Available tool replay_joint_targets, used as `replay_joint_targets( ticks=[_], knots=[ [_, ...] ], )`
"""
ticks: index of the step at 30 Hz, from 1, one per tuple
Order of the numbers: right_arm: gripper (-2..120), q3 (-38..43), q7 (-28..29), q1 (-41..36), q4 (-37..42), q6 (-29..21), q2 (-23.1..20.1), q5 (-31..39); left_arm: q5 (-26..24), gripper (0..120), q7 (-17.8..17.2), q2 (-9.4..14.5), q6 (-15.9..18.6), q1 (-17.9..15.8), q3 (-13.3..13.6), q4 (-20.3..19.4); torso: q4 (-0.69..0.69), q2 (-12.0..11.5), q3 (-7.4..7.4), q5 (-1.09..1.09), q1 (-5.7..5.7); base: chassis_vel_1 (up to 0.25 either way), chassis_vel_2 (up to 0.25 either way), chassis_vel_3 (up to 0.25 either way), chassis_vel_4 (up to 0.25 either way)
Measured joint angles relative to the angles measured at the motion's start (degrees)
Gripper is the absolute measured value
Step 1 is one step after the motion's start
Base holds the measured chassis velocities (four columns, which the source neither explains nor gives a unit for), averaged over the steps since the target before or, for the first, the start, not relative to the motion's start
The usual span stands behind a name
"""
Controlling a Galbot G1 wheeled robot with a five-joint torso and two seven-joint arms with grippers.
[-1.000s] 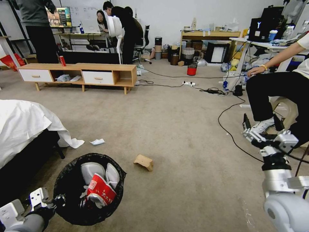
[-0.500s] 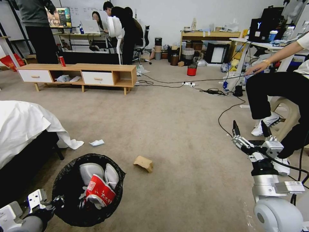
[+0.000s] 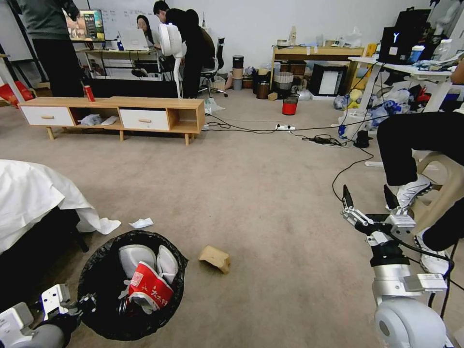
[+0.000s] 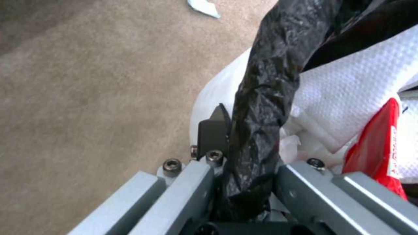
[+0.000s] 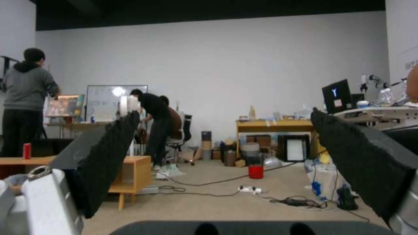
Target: Pick up the trash bin and place the garbage on the floor into it.
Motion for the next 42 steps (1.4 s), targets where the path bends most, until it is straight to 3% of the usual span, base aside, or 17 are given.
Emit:
replay_joint_targets(
  ticks=[13, 42],
  knots=[
    [100, -0.6, 0.0, -0.7, 0.4, 0.0, 0.1, -0.7, 0.0, 0, 0.0, -0.3, 0.0, 0.4, 0.0, -0.8, 0.00, 0.0, 0.01, 0.01, 0.01, -0.108, 0.114, 0.113, -0.109],
    [100, -1.6, 0.2, 0.3, -0.7, -0.4, 0.5, -0.6, -0.6, 0, -0.2, -0.4, 0.0, 0.6, -0.3, -0.9, 0.01, 0.0, 0.00, 0.00, 0.00, 0.009, 0.010, 0.011, 0.010]
  ],
)
